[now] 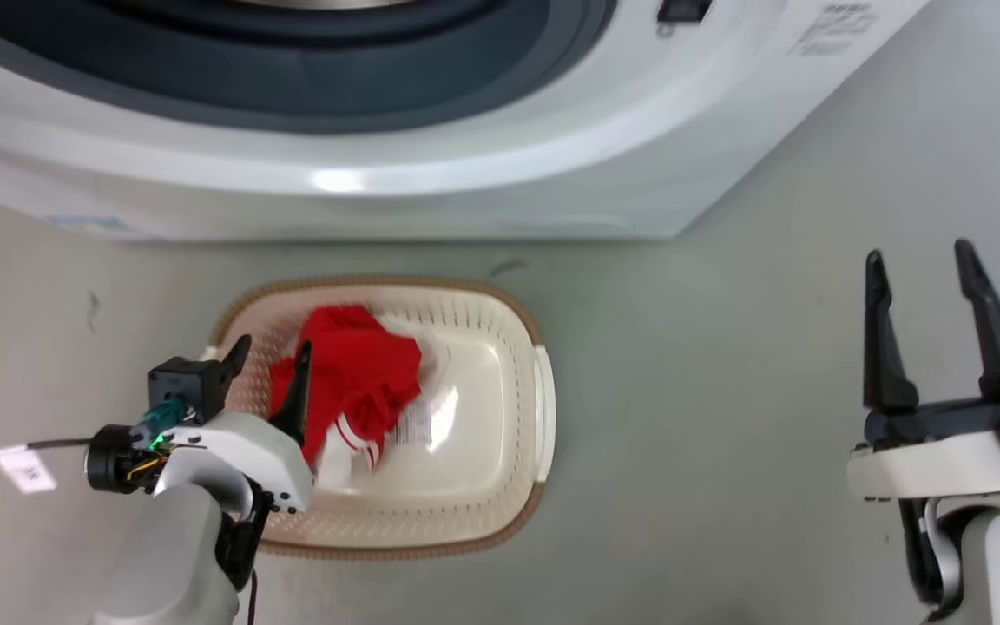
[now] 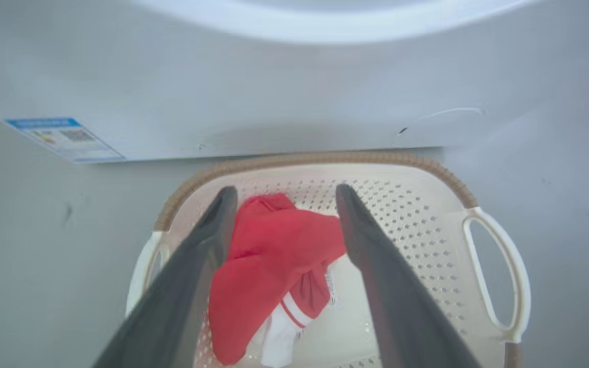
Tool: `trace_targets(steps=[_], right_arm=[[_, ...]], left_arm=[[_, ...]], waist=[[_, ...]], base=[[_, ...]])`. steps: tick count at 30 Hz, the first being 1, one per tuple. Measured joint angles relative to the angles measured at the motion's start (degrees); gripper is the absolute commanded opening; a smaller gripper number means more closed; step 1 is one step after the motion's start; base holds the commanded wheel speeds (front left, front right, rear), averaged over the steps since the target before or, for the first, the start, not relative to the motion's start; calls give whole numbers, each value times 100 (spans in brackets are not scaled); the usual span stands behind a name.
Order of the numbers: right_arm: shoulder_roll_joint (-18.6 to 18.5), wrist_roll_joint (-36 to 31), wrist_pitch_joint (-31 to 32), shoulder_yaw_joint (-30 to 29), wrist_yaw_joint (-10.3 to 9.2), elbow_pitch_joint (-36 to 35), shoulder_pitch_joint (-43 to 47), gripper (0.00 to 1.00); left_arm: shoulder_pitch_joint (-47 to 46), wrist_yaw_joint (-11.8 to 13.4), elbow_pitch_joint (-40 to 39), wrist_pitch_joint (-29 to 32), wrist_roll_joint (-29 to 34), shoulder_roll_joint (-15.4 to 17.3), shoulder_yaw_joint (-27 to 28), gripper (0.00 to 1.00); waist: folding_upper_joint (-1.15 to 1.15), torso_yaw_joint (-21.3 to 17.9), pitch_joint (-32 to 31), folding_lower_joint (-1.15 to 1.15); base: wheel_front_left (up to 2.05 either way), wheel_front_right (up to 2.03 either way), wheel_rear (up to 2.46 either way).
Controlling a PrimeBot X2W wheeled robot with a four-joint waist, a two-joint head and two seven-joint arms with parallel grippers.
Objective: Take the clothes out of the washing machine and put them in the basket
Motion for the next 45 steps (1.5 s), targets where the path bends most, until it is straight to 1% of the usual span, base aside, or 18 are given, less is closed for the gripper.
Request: trace_targets(steps=[3, 6, 7, 14, 17, 19, 22, 29, 34, 37, 41, 45], right_arm=[[2, 10, -1, 33, 1, 58, 100, 100], [2, 31, 0, 47, 1, 97, 202, 100], [1, 32, 0, 47, 0, 116, 254, 100], [1, 25, 0, 88, 1, 192, 617, 100], [1, 64, -1, 93, 0, 203, 703, 100], [1, 91, -1, 104, 0, 212, 770, 100], [1, 101, 0, 108, 0, 219, 793, 100], [1, 235, 0, 122, 0, 243, 832, 100], [2, 336, 0, 183, 0, 223, 838, 100], [2, 399, 0, 218, 1, 191, 793, 100], [0, 553, 0, 231, 1, 145, 662, 100], [-1, 742, 0, 275, 0, 102, 515, 100]], left_arm=[[331, 0, -587, 0, 90, 24, 164, 100], [660, -5, -1247, -1, -194, -167, 555, 100], [739, -5, -1462, 0, -182, -169, 637, 100], [1300, -5, -2575, 0, 198, -163, 744, 100], [1539, -5, -2849, 0, 365, -185, 843, 100], [1647, -4, -3017, 0, 381, -286, 942, 100], [1770, -5, -3188, 0, 442, -344, 948, 100], [1869, -5, -3321, 0, 532, -270, 907, 100], [1858, -5, -3279, 0, 545, -66, 794, 100], [1698, -5, -3228, 0, 572, 125, 712, 100], [1263, -5, -3045, 0, 539, 493, 559, 100], [559, -5, -2797, 126, 482, 971, 369, 100]], waist=[[0, 26, -366, 0], [0, 43, -703, -1], [0, 47, -810, -1], [0, 57, -1428, -1], [0, 20, -1637, -1], [0, -13, -1750, -1], [0, -79, -1850, -1], [0, -260, -1945, -1], [0, -422, -1885, 0], [0, -546, -1752, 0], [0, -755, -1464, 0], [0, -994, -1075, 1]], base=[[0, 0, 0], [0, 0, 0], [0, 0, 0], [0, 0, 0], [0, 0, 0], [0, 0, 0], [0, 0, 0], [0, 0, 0], [0, 0, 0], [0, 0, 0], [0, 0, 0], [0, 0, 0]])
